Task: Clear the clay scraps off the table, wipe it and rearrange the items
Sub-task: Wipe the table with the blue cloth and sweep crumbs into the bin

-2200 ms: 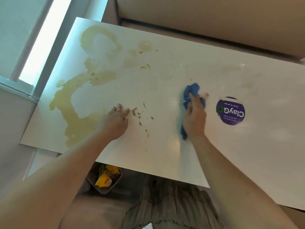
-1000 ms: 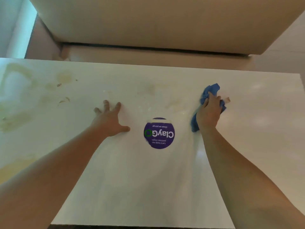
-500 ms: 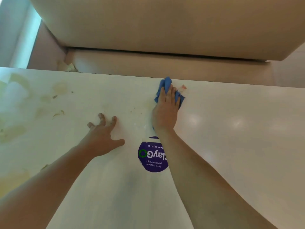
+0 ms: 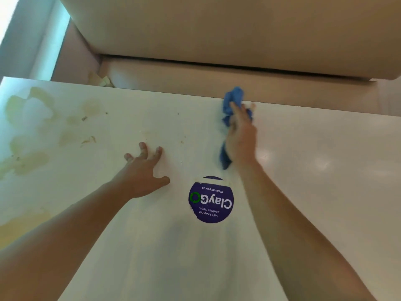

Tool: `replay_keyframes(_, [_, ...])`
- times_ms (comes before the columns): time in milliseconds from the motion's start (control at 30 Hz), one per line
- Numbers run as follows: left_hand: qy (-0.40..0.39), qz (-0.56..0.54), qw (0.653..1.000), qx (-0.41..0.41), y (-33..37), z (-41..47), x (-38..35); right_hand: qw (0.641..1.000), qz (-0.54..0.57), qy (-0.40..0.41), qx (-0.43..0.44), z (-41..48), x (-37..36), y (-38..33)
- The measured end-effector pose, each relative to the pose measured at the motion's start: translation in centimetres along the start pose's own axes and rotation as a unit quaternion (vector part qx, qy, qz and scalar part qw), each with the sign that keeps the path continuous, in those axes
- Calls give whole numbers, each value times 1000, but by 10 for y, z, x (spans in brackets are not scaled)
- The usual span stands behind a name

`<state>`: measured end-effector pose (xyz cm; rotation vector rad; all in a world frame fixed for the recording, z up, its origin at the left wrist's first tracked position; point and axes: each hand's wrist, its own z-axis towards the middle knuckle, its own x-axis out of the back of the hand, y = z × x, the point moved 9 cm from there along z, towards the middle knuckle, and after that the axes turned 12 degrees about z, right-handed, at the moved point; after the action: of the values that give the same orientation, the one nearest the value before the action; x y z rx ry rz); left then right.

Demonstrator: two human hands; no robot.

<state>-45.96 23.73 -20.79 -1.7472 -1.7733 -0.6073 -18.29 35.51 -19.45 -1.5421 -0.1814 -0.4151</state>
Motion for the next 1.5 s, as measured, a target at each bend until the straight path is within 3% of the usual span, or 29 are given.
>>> replay_keyframes(100, [-5, -2, 1000, -2, 0, -3, 1, 987, -161, 19, 9, 5, 44, 26])
replay_keyframes(200, [-6, -4, 1000, -4, -1, -4, 1, 962, -270, 19, 18, 2, 26, 31])
replay_keyframes(300, [-7, -3, 1000, -5, 0, -4, 1, 960, -279, 19, 14, 9, -8, 14])
replay_keyframes(567, [4, 15, 1000, -18, 1, -2, 5, 960, -235, -123, 88, -26, -151, -39])
replay_keyframes(633, [39, -17, 999, -21, 1, -7, 13, 954, -232, -164, 100, -40, -176, -47])
replay_keyframes(733, [152, -116, 982, -7, -27, -23, 25, 952, -221, -178, 114, -52, -189, -54])
replay_keyframes(867, [269, -267, 924, 49, -113, -52, 18, 951, -224, -164, 133, -58, -192, -51])
replay_keyframes(967, [295, -285, 907, 96, -179, -62, 10, 948, -216, -171, 158, -78, -213, -63])
replay_keyframes(1067, [257, -196, 937, 129, -234, -51, -1, 948, -193, -192, 168, -112, -248, -77])
replay_keyframes(1233, [112, -51, 982, 140, -288, -32, -26, 945, -145, -244, 165, -170, -306, -98])
replay_keyframes(1400, [116, 16, 987, 110, -280, -29, -28, 942, -21, -316, 114, -201, -324, -108])
replay_keyframes(1500, [104, 12, 990, 93, -278, -29, -27, 975, 89, -192, 63, -188, -271, -111])
